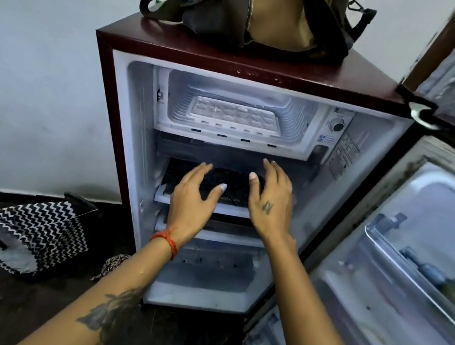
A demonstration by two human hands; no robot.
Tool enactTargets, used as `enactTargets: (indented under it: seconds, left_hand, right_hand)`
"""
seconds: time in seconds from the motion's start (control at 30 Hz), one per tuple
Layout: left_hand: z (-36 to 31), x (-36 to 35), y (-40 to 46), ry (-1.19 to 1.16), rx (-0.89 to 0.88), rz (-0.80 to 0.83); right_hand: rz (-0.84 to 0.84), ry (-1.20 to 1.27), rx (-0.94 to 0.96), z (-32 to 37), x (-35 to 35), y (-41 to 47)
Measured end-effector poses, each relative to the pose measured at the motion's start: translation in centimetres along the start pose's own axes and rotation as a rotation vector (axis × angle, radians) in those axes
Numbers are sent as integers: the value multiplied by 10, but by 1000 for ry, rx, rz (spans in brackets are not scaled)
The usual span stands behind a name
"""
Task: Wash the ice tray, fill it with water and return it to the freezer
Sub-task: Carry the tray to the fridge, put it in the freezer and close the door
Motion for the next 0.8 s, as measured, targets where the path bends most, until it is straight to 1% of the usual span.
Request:
enactTargets:
  seconds: [0.2, 0.4, 0.67, 0.8]
  left_hand:
    - [-12, 6, -65, -20, -29, 87]
    - [-32, 7, -121, -39, -59, 144]
    - [-67, -26, -201, -54, -127, 240]
    - [-90, -46, -246, -79, -127, 261]
  right_hand:
    - [-6, 68, -67, 5, 18, -79]
    - [-44, 63, -108, 6, 52, -141]
    - [-124, 90, -172, -20, 108, -222]
    - [-173, 79, -173, -37, 146, -258]
Point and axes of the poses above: each hand's wrist, its own y-axis towards the middle knuckle, its own x-axis out of the back of the hand, z = x × y, the point moved 4 cm from there along y, towards the middle knuckle, and after that the axes turned 10 degrees about y, right-handed, at the moved point
